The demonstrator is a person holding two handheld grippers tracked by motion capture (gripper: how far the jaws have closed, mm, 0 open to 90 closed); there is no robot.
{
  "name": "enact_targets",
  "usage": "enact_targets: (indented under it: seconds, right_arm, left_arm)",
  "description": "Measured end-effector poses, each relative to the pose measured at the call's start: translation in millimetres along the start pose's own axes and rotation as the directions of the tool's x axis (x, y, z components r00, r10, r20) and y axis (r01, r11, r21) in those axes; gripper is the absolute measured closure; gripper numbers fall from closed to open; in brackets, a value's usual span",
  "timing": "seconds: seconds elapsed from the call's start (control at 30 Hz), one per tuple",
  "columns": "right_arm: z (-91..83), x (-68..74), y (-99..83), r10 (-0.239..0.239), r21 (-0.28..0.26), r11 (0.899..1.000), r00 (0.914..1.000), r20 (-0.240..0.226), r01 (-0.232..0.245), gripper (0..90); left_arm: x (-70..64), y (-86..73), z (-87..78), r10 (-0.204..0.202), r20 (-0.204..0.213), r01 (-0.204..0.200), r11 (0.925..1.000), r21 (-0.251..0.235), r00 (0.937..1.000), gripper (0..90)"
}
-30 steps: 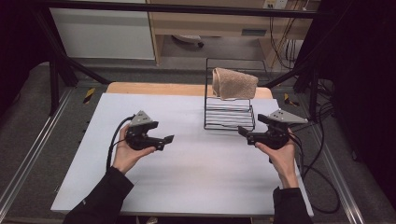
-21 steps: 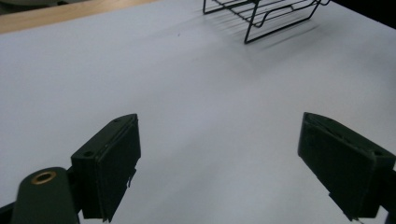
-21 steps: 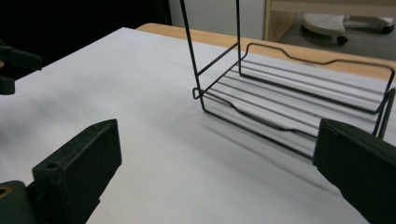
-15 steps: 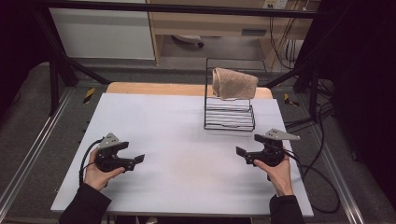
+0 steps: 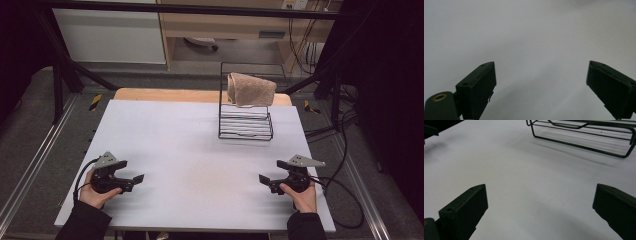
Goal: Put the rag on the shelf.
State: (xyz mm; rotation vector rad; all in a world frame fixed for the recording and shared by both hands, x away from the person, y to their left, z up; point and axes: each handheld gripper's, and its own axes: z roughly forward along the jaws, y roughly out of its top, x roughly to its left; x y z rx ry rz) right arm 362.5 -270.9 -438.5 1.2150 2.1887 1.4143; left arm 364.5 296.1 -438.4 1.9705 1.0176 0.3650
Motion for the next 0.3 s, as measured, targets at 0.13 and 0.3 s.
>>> enact_targets:
  seconds: [0.13, 0.3]
  right_arm:
    - [2.7, 1.8, -4.2, -0.015, 0.031, 0.999, 0.9999, 0.004, 0.015, 0.4]
    - [3.6, 2.2, -5.9, -0.026, 0.039, 0.999, 0.9996, 0.007, 0.026, 0.4]
  left_arm:
    - [1.5, -3.0, -0.9, -0.003, -0.007, 0.003, 1.0, 0.003, 1.0, 7.3]
    - [2.3, -4.6, -2.1, -0.004, -0.014, 0.004, 1.0, 0.004, 0.9999, 6.8]
